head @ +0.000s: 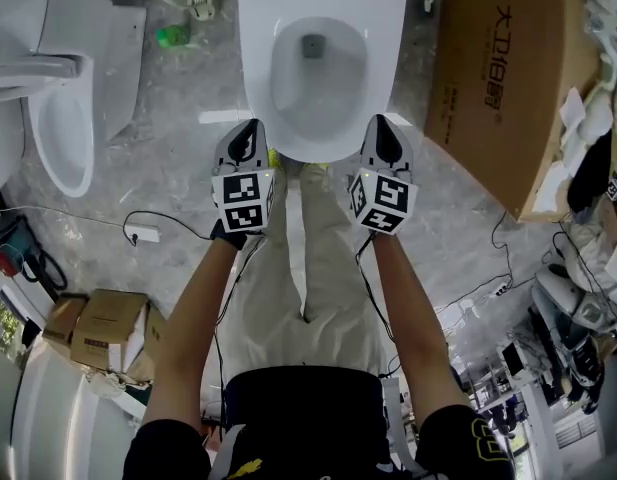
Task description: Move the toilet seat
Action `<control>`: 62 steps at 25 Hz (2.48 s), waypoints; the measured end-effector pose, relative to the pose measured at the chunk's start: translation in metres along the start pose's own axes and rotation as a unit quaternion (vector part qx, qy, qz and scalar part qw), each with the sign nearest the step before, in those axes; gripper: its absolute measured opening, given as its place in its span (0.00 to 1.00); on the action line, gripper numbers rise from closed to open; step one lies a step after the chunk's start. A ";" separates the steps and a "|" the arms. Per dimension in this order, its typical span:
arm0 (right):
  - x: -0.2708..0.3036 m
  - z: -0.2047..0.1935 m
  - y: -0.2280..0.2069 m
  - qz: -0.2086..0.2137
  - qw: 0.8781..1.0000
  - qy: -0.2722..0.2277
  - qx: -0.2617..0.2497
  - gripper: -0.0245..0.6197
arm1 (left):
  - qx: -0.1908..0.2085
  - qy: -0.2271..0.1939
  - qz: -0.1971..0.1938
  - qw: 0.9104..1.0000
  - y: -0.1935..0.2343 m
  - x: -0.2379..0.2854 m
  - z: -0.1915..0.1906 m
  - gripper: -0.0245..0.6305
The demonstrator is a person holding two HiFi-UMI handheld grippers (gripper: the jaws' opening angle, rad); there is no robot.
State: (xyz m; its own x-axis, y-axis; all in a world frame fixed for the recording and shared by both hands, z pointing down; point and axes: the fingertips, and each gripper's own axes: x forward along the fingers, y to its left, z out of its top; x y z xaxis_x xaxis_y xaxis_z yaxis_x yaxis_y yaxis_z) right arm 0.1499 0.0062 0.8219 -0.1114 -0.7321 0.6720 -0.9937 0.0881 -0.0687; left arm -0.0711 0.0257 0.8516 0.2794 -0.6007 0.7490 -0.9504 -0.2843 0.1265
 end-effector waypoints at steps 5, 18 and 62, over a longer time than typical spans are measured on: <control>0.016 -0.028 -0.010 -0.011 1.000 0.027 0.003 0.08 | -0.034 0.011 -0.003 0.999 -0.003 0.022 -0.026 0.07; 0.044 -0.106 -0.040 -0.029 0.993 0.111 0.011 0.31 | -0.076 0.058 0.025 0.995 0.002 0.061 -0.077 0.09; 0.075 -0.211 -0.027 -0.055 0.935 0.278 0.211 0.57 | -0.162 0.192 0.083 0.964 -0.005 0.107 -0.145 0.55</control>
State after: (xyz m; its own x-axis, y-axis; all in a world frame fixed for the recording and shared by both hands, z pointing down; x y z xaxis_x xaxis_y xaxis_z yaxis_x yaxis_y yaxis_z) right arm 0.1705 0.0911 1.0294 -0.1033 -0.2461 0.9637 -0.9268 -0.3279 -0.1831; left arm -0.0558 0.0709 1.0257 0.1069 -0.2793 0.9542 -0.9879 0.0784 0.1336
